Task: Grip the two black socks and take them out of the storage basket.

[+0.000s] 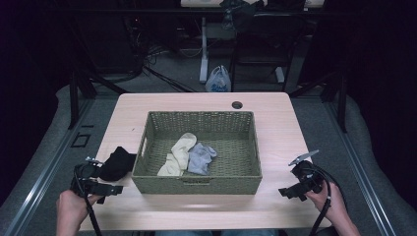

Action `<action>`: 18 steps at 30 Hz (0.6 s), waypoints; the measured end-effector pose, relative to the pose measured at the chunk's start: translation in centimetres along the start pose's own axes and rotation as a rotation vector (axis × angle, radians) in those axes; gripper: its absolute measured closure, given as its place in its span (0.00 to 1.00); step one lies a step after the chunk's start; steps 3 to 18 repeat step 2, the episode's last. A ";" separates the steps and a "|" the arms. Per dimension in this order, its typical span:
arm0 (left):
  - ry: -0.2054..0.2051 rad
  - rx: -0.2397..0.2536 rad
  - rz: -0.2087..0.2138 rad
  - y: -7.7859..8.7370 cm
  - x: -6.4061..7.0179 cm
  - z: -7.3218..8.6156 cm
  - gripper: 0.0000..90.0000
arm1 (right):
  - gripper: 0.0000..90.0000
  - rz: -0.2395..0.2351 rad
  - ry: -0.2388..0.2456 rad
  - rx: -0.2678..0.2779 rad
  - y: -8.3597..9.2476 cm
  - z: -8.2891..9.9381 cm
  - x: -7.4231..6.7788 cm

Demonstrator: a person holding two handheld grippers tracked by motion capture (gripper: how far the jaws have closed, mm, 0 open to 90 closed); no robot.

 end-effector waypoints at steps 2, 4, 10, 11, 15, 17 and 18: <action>-0.001 0.003 -0.006 -0.1 -0.1 0.0 0.00 | 0.07 0.001 -0.003 0.008 0.0 0.0 0.0; -0.001 0.003 -0.006 -0.1 -0.1 0.0 0.00 | 0.07 0.001 -0.003 0.008 0.0 0.0 0.0; -0.001 0.003 -0.006 -0.1 -0.1 0.0 0.00 | 0.07 0.001 -0.003 0.008 0.0 0.0 0.0; -0.001 0.003 -0.006 -0.1 -0.1 0.0 0.00 | 0.07 0.001 -0.003 0.008 0.0 0.0 0.0; -0.001 0.003 -0.006 -0.1 -0.1 0.0 0.00 | 0.07 0.001 -0.003 0.008 0.0 0.0 0.0; -0.001 0.003 -0.006 -0.1 -0.1 0.0 0.00 | 0.07 0.001 -0.003 0.008 0.0 0.0 0.0; -0.001 0.003 -0.006 -0.1 -0.1 0.0 0.00 | 0.07 0.001 -0.003 0.008 0.0 0.0 0.0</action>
Point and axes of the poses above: each handheld gripper's, and its own axes: y roughly backward along the jaws, z roughly out of its underside, x roughly to its right, the point moved 1 cm from there along -y, roughly forward along the jaws, and after that the axes turned 12 degrees about x, right-handed, at the moved point
